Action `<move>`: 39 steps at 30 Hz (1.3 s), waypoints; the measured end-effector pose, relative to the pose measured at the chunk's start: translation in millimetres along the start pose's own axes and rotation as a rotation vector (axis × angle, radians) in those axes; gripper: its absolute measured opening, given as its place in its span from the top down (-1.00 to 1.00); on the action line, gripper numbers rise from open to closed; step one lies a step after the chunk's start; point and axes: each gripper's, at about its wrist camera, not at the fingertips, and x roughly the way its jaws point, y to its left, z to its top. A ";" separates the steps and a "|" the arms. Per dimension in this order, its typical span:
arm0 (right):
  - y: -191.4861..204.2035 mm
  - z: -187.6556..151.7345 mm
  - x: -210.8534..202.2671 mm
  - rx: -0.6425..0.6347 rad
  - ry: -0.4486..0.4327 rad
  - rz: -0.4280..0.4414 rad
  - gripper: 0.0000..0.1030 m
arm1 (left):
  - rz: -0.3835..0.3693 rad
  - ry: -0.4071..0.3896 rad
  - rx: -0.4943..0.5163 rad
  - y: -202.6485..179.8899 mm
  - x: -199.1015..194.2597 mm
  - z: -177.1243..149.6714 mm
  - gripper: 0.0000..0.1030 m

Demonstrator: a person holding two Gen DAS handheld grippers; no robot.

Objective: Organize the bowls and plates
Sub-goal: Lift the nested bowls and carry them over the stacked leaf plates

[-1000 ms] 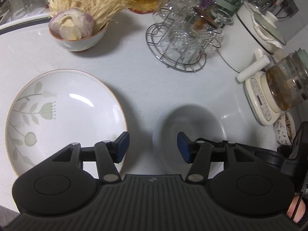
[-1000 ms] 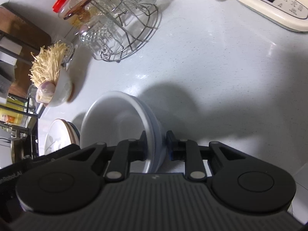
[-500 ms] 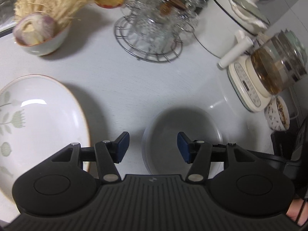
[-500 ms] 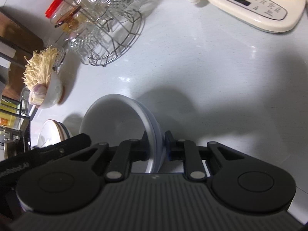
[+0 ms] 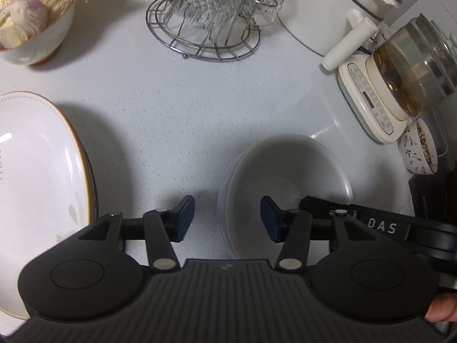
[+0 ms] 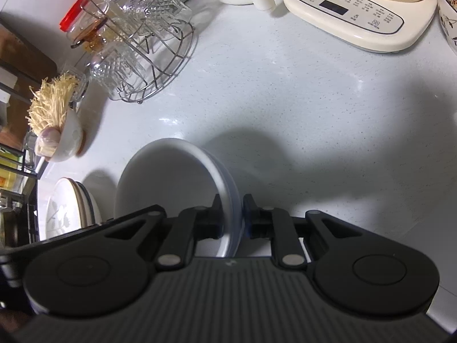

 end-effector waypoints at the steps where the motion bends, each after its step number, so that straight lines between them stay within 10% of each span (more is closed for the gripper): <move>1: 0.1 -0.1 -0.1 -0.002 0.000 -0.001 0.67 | -0.001 0.002 0.003 -0.2 1.5 -0.5 -0.05; 14: 0.4 -2.6 -1.1 -0.018 -0.008 -0.004 0.67 | -0.033 0.003 0.009 0.7 10.3 -4.7 0.53; 39: 37.9 -16.8 -72.3 -0.029 -0.123 0.015 0.65 | -0.058 -0.027 0.144 -14.8 -73.3 2.5 0.54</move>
